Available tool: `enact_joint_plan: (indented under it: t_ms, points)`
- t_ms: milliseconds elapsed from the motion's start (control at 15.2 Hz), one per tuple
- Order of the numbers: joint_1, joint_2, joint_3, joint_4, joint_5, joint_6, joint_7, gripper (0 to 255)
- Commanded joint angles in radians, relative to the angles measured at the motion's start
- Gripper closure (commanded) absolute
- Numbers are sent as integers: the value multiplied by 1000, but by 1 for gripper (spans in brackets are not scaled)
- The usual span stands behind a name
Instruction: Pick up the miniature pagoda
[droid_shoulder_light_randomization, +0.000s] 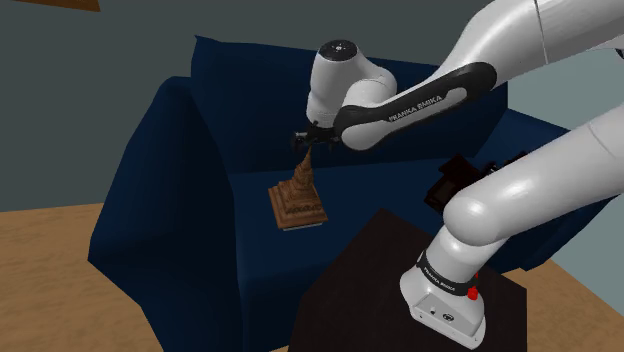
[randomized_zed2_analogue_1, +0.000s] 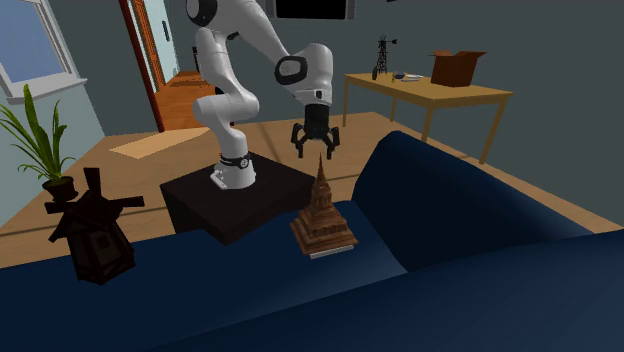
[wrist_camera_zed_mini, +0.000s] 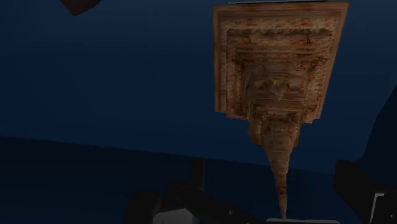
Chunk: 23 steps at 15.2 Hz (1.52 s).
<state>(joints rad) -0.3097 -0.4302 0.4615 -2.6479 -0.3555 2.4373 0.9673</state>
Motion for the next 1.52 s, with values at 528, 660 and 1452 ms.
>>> enact_joint_plan:
  t_ms: [528,660,1452]
  points:
    - [-173,183,168,22,-256,121,361,0]
    - [-173,183,167,22,-256,121,361,0]
    - [-154,157,152,25,-215,102,321,255]
